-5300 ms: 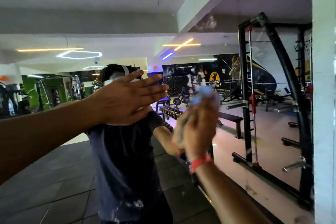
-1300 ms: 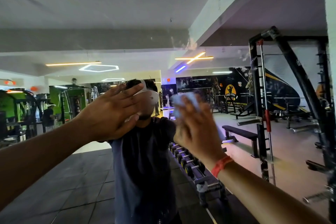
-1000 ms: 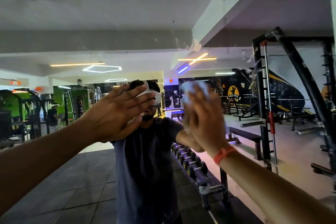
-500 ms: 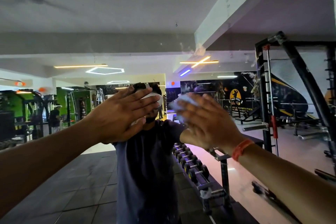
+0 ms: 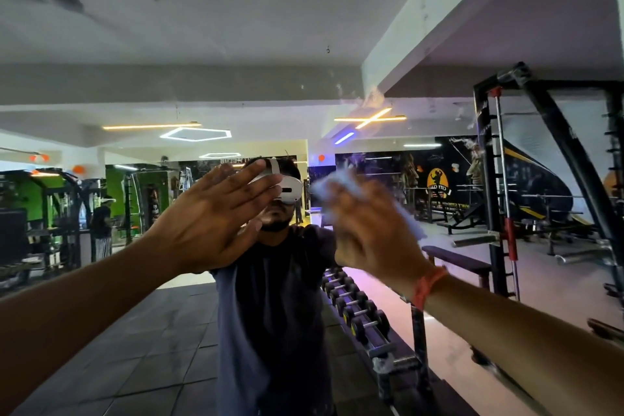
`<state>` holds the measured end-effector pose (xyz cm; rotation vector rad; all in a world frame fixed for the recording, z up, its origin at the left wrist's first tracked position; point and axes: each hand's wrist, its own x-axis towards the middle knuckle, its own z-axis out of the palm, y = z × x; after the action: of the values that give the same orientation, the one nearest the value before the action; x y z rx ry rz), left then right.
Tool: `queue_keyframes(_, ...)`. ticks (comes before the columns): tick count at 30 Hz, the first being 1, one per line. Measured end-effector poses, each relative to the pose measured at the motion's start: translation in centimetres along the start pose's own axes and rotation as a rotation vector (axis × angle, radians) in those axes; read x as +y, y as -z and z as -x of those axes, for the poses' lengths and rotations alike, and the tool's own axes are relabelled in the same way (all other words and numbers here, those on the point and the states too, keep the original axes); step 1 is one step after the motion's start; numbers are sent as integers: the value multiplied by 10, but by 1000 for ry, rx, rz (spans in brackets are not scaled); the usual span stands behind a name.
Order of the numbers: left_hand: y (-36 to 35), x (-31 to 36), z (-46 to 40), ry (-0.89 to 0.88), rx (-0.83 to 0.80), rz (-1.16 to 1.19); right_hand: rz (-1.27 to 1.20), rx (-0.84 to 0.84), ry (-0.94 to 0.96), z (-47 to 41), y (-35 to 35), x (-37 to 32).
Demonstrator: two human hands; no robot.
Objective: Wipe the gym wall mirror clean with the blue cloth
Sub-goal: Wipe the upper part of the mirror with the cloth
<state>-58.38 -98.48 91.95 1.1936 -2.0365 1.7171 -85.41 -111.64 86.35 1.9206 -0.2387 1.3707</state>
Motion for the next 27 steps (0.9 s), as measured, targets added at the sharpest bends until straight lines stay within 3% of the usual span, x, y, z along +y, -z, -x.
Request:
queue_keyframes(2, 1, -4, 3, -12, -17, -17, 15, -205, 369, 6, 2, 0)
queue_keyframes(4, 1, -6, 5, -12, -30, -23, 71, -191, 448, -11, 11, 25)
queue_keyframes(8, 0, -3, 5, 16, -18, 5, 57, 84, -80, -34, 9, 26)
queue_keyframes(9, 0, -2, 5, 19, -14, 7, 23, 103, -112, -28, 0, 11)
queue_keyframes(10, -1, -2, 6, 18, -12, 7, -11, 58, -34, -20, -7, -3)
queue_keyframes(13, 1, -2, 8, 10, 4, 6, 24, -200, 482, -6, -2, 0)
queue_keyframes(15, 1, -4, 12, 19, 13, 11, 92, -200, 530, -21, 10, 32)
queue_keyframes(17, 1, -8, 18, 71, 19, 29, 111, -53, 254, -45, 19, 61)
queue_keyframes(19, 5, -14, 20, 178, 29, 77, 100, 128, -165, -72, 16, 60)
queue_keyframes(21, 10, -22, 19, 276, 53, 125, 15, 229, -352, -84, -5, 26)
queue_keyframes(22, 12, -25, 19, 301, 61, 131, -33, 206, -297, -78, -13, 2)
queue_keyframes(24, 13, -28, 22, 316, 59, 115, -111, 27, 51, -41, -22, -36)
queue_keyframes(26, 11, -28, 28, 300, 50, 100, -32, -172, 419, 4, -12, -36)
queue_keyframes(27, 11, -28, 30, 292, 49, 97, 22, -225, 515, 14, -3, -20)
